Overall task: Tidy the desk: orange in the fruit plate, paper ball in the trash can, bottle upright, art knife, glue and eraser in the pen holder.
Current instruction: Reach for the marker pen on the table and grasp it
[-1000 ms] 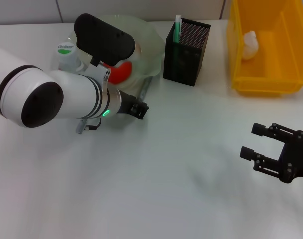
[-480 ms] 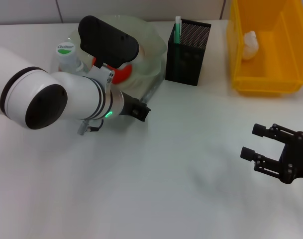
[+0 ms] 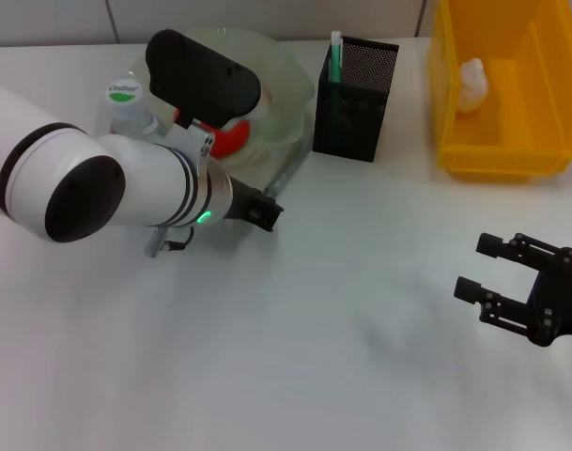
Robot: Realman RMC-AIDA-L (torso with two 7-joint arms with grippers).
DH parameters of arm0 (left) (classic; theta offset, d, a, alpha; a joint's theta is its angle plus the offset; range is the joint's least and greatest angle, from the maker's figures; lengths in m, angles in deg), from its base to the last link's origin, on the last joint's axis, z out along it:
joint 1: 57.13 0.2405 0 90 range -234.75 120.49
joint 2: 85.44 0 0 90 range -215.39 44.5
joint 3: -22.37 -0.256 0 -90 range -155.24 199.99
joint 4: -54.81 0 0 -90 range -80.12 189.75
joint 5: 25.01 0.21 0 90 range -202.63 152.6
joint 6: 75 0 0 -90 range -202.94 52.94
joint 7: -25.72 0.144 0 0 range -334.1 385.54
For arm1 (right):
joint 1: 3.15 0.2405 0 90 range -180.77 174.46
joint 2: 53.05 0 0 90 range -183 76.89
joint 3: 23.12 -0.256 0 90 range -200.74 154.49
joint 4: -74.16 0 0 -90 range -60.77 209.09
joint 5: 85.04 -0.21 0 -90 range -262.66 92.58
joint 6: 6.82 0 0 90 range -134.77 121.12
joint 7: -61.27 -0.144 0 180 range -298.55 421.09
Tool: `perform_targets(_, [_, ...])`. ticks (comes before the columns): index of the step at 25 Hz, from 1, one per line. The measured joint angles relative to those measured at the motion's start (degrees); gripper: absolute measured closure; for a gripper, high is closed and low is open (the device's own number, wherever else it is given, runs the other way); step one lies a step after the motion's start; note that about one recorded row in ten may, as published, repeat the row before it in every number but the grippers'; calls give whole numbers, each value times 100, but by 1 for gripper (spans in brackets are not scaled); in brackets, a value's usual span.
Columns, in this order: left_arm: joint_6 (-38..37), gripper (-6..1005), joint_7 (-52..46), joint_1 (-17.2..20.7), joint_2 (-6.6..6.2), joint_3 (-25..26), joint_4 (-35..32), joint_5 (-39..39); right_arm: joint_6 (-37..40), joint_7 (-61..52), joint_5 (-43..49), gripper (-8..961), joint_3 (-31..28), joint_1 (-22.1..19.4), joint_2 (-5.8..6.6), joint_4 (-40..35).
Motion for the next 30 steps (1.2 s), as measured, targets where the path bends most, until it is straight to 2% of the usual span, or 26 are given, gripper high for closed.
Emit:
perform_targets(4, [85,845,-54,30,-6,2,77,2,2,0,0,261,0,0,0,0])
perform_targets(20, [628,849,11,809,-60,119,1214,44,61,0,0,261,0,11,0,0])
perform_targets(30, [1007,850,151,1016,-61,165,1509,20,62,0,0,262,0,26,0,4])
